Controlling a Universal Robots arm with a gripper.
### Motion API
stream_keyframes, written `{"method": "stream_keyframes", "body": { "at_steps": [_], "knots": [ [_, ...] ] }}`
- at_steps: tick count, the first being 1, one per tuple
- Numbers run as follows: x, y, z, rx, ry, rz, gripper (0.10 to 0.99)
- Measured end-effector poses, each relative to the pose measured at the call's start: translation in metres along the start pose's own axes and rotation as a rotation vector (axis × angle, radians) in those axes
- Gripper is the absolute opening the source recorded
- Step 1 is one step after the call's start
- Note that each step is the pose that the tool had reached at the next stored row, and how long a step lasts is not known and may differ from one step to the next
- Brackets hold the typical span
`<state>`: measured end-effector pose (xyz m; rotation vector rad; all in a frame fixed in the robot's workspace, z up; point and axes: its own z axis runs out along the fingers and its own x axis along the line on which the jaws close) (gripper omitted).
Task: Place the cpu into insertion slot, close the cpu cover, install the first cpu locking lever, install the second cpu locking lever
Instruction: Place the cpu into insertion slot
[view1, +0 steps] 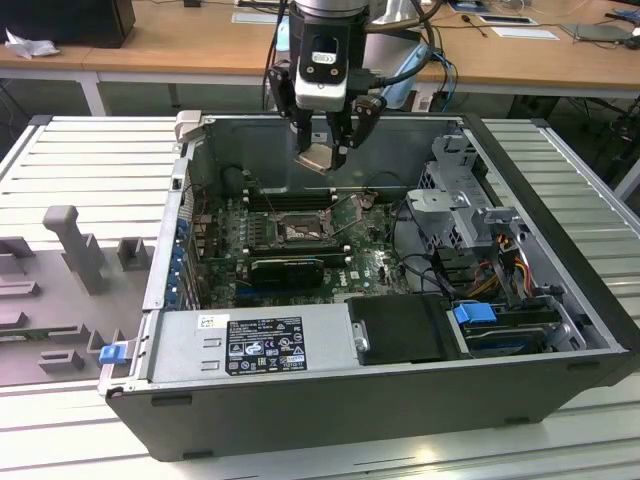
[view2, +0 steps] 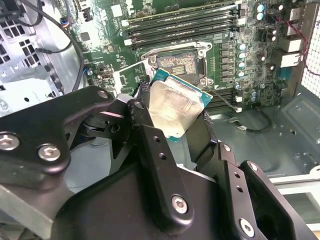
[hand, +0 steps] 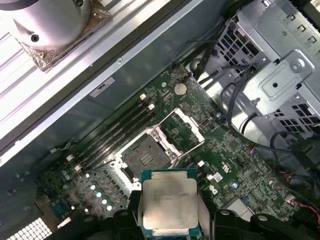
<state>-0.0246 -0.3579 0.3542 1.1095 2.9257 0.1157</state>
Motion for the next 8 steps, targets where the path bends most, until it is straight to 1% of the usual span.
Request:
{"method": "stream_keyframes", "body": {
  "at_steps": [2,3,6,7,8],
  "knots": [
    [0.0000,0.0000,0.0001,0.000,-0.0022,0.029,0.529],
    [0.0000,0.0000,0.0001,-0.001,-0.0045,0.061,0.529],
    [0.0000,0.0000,0.0002,-0.001,-0.0072,0.098,0.529],
    [0.0000,-0.0001,0.0003,-0.002,-0.0092,0.126,0.529],
    [0.0000,-0.0001,0.0004,-0.002,-0.0102,0.140,0.529]
  ]
}}
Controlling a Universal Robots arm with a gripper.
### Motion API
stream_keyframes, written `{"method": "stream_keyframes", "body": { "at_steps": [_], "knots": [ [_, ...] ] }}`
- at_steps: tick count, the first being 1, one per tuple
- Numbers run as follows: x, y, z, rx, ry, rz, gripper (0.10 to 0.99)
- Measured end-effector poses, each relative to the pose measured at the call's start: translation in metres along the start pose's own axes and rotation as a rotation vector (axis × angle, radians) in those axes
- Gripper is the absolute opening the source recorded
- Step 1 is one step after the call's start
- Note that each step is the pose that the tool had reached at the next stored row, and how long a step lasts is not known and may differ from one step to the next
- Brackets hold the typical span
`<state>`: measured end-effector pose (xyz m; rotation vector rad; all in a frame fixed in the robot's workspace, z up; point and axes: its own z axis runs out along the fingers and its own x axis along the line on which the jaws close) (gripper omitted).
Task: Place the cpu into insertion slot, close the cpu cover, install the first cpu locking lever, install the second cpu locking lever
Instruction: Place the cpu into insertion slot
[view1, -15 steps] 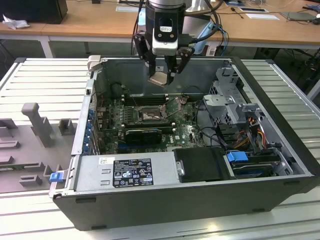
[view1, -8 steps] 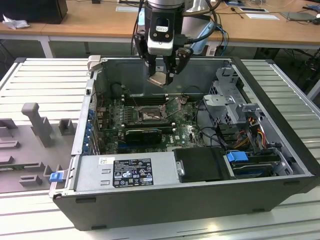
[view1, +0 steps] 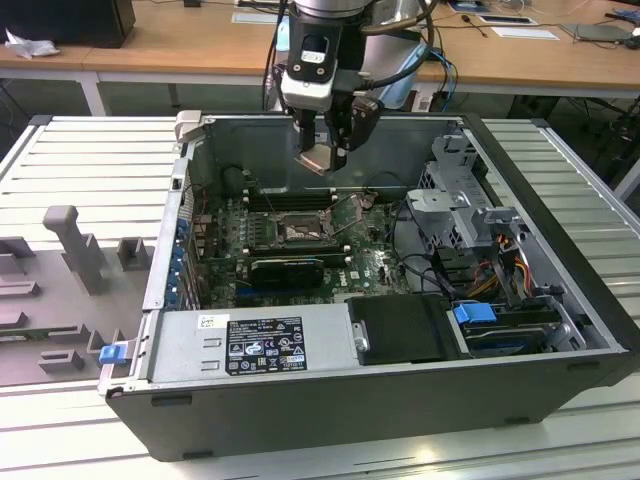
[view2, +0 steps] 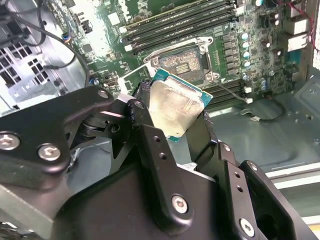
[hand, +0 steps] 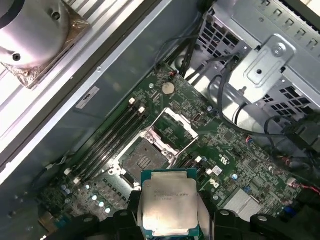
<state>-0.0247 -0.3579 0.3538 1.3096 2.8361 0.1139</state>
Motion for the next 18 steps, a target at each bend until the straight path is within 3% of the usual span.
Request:
{"method": "stream_keyframes", "body": {
  "at_steps": [18],
  "knots": [
    [0.0000,-0.0002,0.0022,-0.005,-0.0229,0.315,0.529]
  ]
}}
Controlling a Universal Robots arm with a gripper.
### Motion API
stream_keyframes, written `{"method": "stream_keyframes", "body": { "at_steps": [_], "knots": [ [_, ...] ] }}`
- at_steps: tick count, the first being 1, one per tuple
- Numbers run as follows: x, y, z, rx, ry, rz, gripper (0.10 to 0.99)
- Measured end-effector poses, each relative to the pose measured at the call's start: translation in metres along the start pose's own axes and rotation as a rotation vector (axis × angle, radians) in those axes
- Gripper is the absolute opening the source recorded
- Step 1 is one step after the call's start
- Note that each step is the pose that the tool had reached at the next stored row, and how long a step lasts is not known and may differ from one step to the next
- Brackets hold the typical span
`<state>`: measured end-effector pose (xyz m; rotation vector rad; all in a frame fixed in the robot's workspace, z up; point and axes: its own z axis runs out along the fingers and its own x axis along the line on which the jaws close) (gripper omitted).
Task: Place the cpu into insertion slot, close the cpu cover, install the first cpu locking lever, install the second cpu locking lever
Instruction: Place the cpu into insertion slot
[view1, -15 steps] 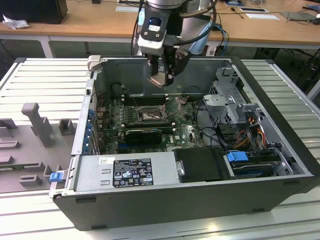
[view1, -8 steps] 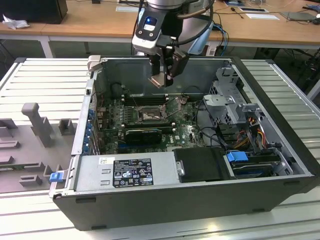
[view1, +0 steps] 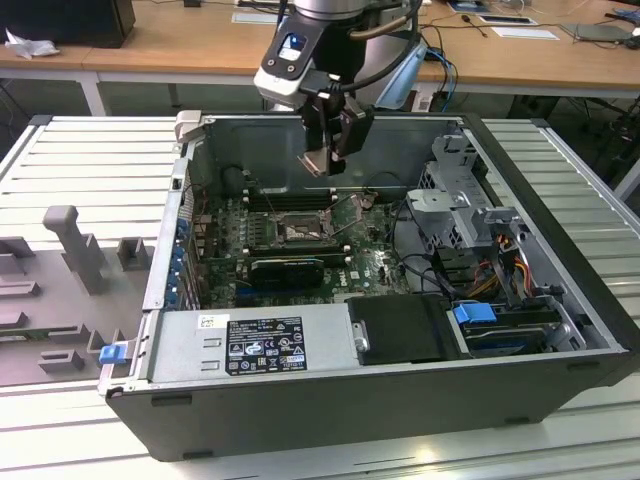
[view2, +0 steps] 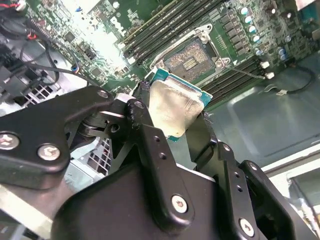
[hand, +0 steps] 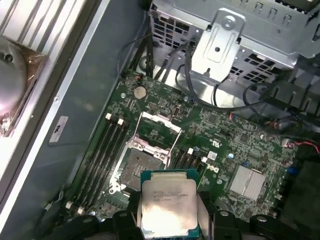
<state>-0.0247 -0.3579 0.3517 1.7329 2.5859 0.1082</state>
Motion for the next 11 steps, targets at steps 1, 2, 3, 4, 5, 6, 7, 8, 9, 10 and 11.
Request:
{"method": "stream_keyframes", "body": {
  "at_steps": [1,2,3,4,5,6,7,8,9,10,11],
  "knots": [
    [0.0000,0.0000,0.0001,0.000,-0.0008,0.012,0.529],
    [0.0000,0.0000,0.0003,-0.001,-0.0028,0.039,0.529],
    [0.0000,0.0000,0.0004,-0.001,-0.0038,0.053,0.529],
    [0.0000,0.0000,0.0006,-0.001,-0.0050,0.069,0.529],
    [0.0000,0.0000,0.0008,-0.002,-0.0068,0.094,0.529],
    [0.0000,0.0000,0.0010,-0.002,-0.0082,0.113,0.529],
    [0.0000,-0.0001,0.0013,-0.002,-0.0098,0.135,0.529],
    [0.0000,-0.0001,0.0014,-0.002,-0.0106,0.146,0.529],
    [0.0000,-0.0001,0.0015,-0.003,-0.0114,0.157,0.529],
    [0.0000,-0.0001,0.0017,-0.003,-0.0128,0.177,0.529],
    [0.0000,-0.0001,0.0021,-0.003,-0.0153,0.210,0.529]
  ]
}}
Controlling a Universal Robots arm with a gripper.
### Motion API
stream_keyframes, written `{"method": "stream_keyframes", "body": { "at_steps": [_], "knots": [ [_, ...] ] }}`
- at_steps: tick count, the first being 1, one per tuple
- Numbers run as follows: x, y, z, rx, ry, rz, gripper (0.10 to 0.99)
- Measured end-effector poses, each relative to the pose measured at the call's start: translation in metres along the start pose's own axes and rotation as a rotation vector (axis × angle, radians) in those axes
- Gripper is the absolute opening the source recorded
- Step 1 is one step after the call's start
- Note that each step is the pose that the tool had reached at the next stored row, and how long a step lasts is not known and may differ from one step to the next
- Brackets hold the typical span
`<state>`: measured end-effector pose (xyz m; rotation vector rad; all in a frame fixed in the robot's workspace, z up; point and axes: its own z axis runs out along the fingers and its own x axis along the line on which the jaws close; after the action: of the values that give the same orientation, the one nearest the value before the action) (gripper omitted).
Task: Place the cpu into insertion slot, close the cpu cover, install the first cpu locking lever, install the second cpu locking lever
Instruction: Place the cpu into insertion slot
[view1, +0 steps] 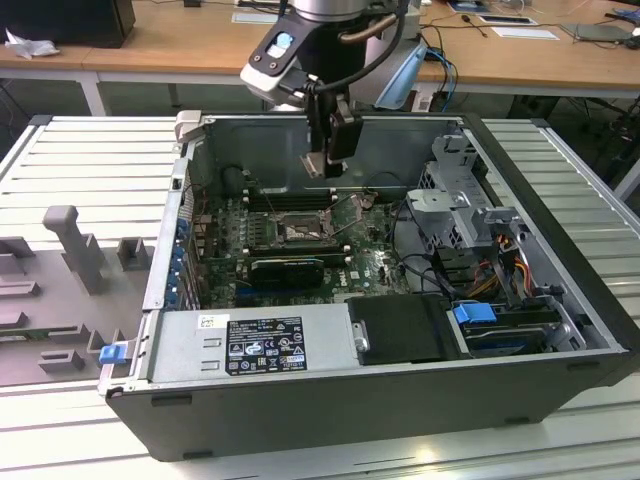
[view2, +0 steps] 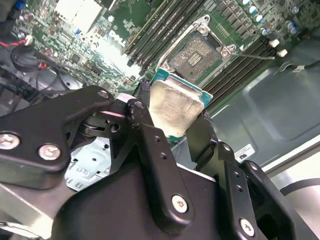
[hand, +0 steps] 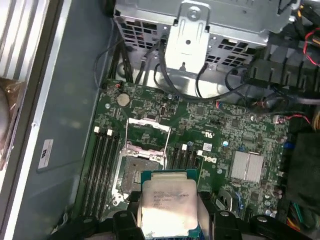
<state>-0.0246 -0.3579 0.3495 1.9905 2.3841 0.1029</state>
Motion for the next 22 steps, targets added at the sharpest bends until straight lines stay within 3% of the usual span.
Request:
{"method": "stream_keyframes", "body": {
  "at_steps": [3,7,11,22],
  "knots": [
    [0.0000,0.0000,0.0004,-0.001,-0.0032,0.044,0.529],
    [0.0000,-0.0001,0.0011,-0.002,-0.0110,0.152,0.529],
    [0.0000,-0.0002,0.0018,-0.003,-0.0148,0.204,0.529],
    [0.0002,-0.0032,0.0154,-0.003,-0.0169,0.212,0.529]
  ]
}}
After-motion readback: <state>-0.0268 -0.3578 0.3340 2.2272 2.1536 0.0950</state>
